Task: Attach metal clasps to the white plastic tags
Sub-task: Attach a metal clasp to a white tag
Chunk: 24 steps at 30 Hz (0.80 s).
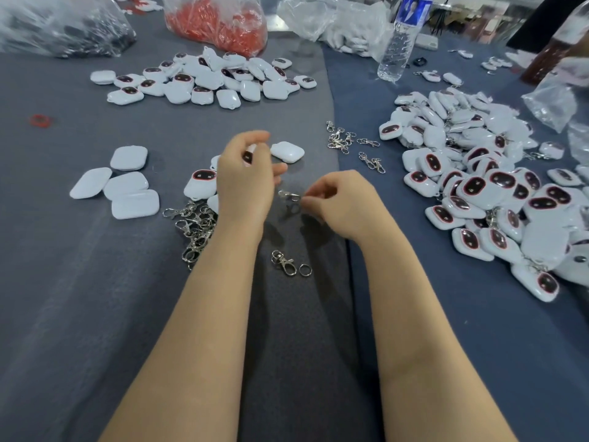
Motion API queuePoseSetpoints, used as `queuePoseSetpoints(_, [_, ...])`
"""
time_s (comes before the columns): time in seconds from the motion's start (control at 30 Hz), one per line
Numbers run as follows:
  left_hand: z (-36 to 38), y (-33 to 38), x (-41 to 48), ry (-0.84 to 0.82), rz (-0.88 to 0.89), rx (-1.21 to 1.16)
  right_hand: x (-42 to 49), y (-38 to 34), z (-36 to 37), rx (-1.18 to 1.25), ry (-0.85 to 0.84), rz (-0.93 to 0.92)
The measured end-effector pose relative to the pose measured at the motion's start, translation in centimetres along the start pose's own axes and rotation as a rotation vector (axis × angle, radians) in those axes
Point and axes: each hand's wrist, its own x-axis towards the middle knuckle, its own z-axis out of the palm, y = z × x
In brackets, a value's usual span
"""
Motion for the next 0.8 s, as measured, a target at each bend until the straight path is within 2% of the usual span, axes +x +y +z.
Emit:
queuePoseSetpoints(0.1, [-0.2,0.2,0.3,0.061,-0.058,-0.168,-1.4,-1.4,-0.7,-0.190,-0.224,-0.058])
queuePoseSetpoints(0.2, [-0.3,0.3,0.4,0.087,-0.076,-0.224,-2.7,-3.1,0.0,-0.478,-0.471,-0.147])
queuePoseSetpoints(0.33, [-0.6,0.2,0.4,0.089,-0.083,-0.220,-3.0,-3.9,1.0,-0.576,-0.530,-0.272])
queuePoseSetpoints(0.43, [-0.7,0.3,0.4,0.076,-0.086,-0.205,-2.0,-3.0,0.6,-0.331,-0.371,-0.252])
queuePoseSetpoints(0.5, [-0.6,0.3,0.3,0.044,-0.054,-0.137,-1.3,-2.2,0.2,0.045,-0.193,-0.190])
queuePoseSetpoints(0.57, [-0.4,0.1,0.1,-0.017,0.000,-0.018,-0.8,-1.4,-0.3,0.421,-0.105,-0.103])
queuePoseSetpoints(0.6, [-0.3,0.1,0.0,-0.063,0.032,0.060,-0.6,-1.0,-0.5,0.520,-0.082,-0.073])
queuePoseSetpoints(0.7, [0.2,-0.2,-0.5,-0.232,0.131,0.293,-0.3,-0.1,-0.7,0.533,-0.001,-0.057])
queuePoseSetpoints(0.8, [0.4,-0.5,-0.6,-0.288,0.196,0.403,-0.1,0.2,-0.7,0.388,0.109,-0.095])
